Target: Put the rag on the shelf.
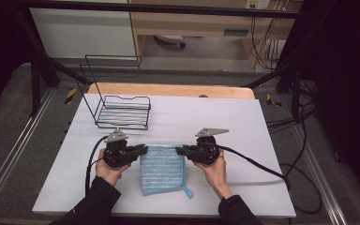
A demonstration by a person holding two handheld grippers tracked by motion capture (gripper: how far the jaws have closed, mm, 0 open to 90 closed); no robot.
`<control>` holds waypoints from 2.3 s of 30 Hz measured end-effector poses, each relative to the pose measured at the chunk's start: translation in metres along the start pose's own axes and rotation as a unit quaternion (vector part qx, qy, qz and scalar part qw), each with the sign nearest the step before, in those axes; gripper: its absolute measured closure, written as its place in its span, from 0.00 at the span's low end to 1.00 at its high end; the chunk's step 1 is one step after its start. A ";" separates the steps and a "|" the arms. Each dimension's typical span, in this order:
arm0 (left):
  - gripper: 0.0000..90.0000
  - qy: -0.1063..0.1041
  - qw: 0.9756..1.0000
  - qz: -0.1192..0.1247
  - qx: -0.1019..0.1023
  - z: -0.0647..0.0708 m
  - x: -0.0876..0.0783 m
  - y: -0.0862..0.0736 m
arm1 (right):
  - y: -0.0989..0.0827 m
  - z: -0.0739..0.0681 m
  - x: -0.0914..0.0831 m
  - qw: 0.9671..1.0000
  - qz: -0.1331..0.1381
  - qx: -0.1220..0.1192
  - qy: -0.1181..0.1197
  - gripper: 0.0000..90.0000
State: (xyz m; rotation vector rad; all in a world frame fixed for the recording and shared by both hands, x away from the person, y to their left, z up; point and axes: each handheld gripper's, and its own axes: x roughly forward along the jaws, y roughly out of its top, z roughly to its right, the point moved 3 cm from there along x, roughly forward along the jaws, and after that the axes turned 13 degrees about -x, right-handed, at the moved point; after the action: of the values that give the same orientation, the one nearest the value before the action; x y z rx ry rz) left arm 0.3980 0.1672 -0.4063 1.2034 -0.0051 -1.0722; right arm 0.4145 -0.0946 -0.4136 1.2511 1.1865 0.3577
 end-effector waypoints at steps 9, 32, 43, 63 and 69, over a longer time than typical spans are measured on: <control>0.89 -0.004 0.999 0.036 0.016 0.012 -0.014 0.008 | 0.015 -0.010 -0.015 0.999 0.037 -0.034 -0.014 0.89; 0.89 0.001 0.991 0.126 0.038 0.030 -0.049 0.044 | 0.059 -0.034 -0.038 0.987 0.118 -0.083 -0.067 0.89; 0.89 0.015 0.984 0.174 0.031 0.025 -0.066 0.070 | 0.090 -0.040 -0.028 0.976 0.168 -0.093 -0.099 0.90; 0.90 0.038 0.967 0.250 0.015 0.001 -0.099 0.108 | 0.144 -0.065 0.006 0.955 0.221 -0.135 -0.142 0.90; 0.90 0.032 0.963 0.268 0.004 -0.006 -0.107 0.122 | 0.162 -0.071 0.012 0.952 0.233 -0.141 -0.142 0.90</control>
State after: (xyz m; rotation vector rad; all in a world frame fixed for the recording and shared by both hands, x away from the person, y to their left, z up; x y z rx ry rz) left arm 0.4246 0.2376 -0.2624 1.1521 -0.2717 -0.5572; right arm 0.4202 0.0098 -0.2706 1.2706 0.5609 0.6470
